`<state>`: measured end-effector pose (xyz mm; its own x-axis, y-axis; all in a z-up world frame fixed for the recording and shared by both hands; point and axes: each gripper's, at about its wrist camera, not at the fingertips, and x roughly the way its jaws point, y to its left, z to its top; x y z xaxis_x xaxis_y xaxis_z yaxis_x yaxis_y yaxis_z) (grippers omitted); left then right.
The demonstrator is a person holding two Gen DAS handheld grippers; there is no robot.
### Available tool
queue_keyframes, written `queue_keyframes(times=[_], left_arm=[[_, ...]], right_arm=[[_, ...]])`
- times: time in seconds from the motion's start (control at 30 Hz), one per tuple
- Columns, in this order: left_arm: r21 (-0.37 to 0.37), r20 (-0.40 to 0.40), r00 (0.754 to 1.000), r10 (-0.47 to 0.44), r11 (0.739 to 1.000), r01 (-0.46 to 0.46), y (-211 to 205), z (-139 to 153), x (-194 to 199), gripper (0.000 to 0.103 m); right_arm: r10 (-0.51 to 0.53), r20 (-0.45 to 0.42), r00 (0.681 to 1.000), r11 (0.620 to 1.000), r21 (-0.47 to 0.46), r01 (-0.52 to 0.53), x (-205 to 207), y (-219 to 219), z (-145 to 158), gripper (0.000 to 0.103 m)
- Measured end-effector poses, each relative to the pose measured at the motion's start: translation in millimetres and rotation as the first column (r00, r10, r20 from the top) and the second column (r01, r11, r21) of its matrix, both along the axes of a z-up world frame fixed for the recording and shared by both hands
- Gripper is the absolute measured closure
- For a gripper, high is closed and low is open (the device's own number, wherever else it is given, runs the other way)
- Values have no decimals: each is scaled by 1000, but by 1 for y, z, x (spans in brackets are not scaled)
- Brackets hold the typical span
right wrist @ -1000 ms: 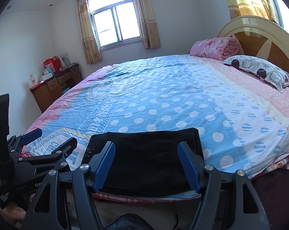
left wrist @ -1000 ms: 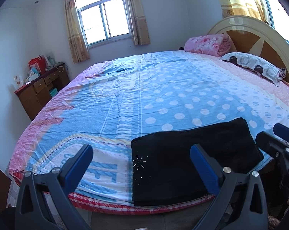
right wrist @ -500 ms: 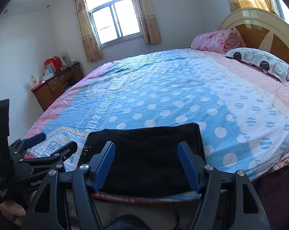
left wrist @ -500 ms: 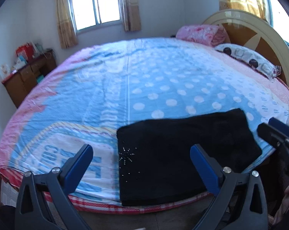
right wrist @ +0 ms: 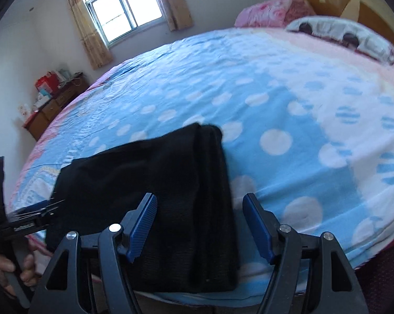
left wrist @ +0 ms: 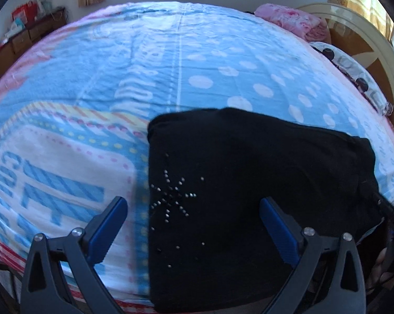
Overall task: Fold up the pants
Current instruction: 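Grasp the folded pants bundle with both grippers and lift it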
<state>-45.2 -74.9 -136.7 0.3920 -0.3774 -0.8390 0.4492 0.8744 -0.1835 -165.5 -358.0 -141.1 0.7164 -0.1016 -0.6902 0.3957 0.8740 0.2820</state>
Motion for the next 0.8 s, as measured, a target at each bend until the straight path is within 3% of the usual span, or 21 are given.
queue_keyframes(times=[0.07, 0.13, 0.17, 0.2, 0.23, 0.27, 0.37, 0.47, 0.6, 0.8], left_arm=[[-73, -31, 1000, -3, 997, 1, 3, -1, -4, 0], [-79, -25, 995, -95, 993, 92, -8, -1, -12, 1], [-57, 2, 992, -124, 991, 124, -13, 1, -16, 12], [-47, 28, 990, -139, 989, 141, -15, 2, -20, 30], [-61, 42, 984, -173, 983, 175, -16, 5, -24, 39], [-82, 41, 982, -186, 979, 189, -16, 7, -25, 54], [-145, 44, 984, -173, 973, 178, -9, 19, -22, 70], [-193, 84, 981, -177, 963, 190, -6, 36, -24, 73], [-239, 147, 981, -130, 957, 163, 10, 65, -14, 73], [-225, 260, 964, 55, 974, 5, 70, 104, 28, 73]], right_arm=[[42, -1, 999, 999, 16, -42, 3, 5, -3, 32], [84, -22, 996, 996, -4, -84, 5, 14, -5, 32], [108, -25, 994, 994, 6, -108, 5, 16, -6, 33], [134, -20, 991, 991, 19, -134, 4, 17, -5, 38], [143, -19, 990, 990, 15, -143, 5, 19, -6, 45], [142, -40, 989, 990, -20, -143, 4, 19, -7, 61], [163, -40, 986, 986, -12, -164, 4, 17, -9, 67], [188, -42, 981, 979, -67, -190, 4, 28, 3, 72], [243, 19, 970, 968, -73, -241, 14, 40, 34, 73], [381, 79, 921, 924, -70, -377, 76, 68, 85, 73]])
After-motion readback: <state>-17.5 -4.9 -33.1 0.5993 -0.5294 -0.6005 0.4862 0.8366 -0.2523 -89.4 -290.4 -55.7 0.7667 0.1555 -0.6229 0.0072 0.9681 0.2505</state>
